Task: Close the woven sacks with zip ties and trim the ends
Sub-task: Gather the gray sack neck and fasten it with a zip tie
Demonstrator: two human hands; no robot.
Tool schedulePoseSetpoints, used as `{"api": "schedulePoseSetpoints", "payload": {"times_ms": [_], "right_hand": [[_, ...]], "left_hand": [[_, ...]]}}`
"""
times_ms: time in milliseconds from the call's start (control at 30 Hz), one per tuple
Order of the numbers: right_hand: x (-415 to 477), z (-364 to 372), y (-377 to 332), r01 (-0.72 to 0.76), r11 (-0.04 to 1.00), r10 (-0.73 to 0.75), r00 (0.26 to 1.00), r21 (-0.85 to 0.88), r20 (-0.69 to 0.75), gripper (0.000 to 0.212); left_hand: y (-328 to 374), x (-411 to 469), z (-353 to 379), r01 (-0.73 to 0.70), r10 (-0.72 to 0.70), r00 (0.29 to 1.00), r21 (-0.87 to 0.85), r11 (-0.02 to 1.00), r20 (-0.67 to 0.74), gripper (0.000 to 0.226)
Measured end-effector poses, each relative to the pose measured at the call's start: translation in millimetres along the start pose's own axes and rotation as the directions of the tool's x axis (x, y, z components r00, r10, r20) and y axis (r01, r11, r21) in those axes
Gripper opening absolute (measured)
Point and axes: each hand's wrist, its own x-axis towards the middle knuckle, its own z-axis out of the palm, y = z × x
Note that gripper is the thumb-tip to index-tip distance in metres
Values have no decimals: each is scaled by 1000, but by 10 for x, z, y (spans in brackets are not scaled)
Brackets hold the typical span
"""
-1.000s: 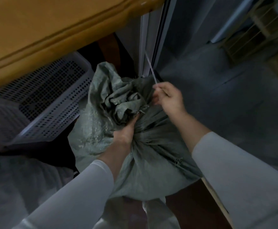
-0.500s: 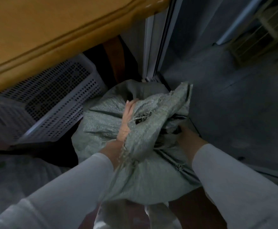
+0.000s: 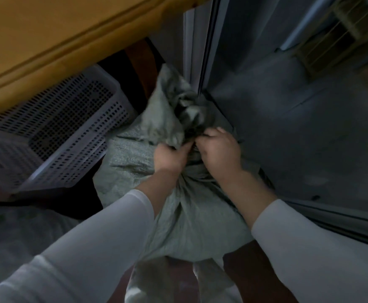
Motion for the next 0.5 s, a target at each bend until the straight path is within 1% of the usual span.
{"api": "schedulePoseSetpoints", "payload": {"times_ms": [33, 67, 100, 133, 200, 233, 300, 333, 400, 467, 500], "right_hand": [[14, -66, -83, 22, 1000, -22, 999, -15, 24, 13], [17, -93, -154, 26, 999, -25, 999, -21, 39, 8], [-1, -86, -204, -12, 1000, 11, 997, 25, 70, 7], [-35, -72, -236, -72, 994, 61, 991, 86, 120, 14], [-135, -27, -286, -192, 959, 154, 971, 210, 184, 20], [-197, -7, -311, -218, 938, 174, 969, 269, 177, 21], [-300, 66, -327, -193, 922, 157, 979, 336, 132, 20], [-327, 106, -326, -170, 923, 131, 982, 345, 133, 20], [-339, 167, -290, -115, 944, 71, 986, 309, 148, 21], [-325, 180, -275, -54, 966, 9, 984, 252, 177, 23], [-315, 203, -259, -27, 972, -24, 976, 233, 216, 24]], "left_hand": [[-41, 44, 27, 62, -70, 996, -123, 991, -61, 57], [-6, 15, 17, 140, -160, 984, -223, 965, -74, 60], [-10, 16, 25, 243, -269, 962, -299, 923, -51, 64], [-32, 62, 31, 332, -356, 934, -361, 872, -2, 67], [-48, 115, 11, 473, -456, 879, -390, 790, 141, 69], [-50, 124, -16, 531, -476, 847, -357, 768, 236, 67], [-42, 149, -86, 596, -485, 789, -281, 752, 377, 44], [-67, 184, -121, 619, -483, 760, -258, 742, 435, 39], [-73, 212, -189, 648, -484, 720, -234, 725, 497, 33], [-113, 244, -214, 661, -485, 710, -245, 709, 511, 30], [-141, 254, -206, 663, -486, 709, -251, 705, 510, 31]]}}
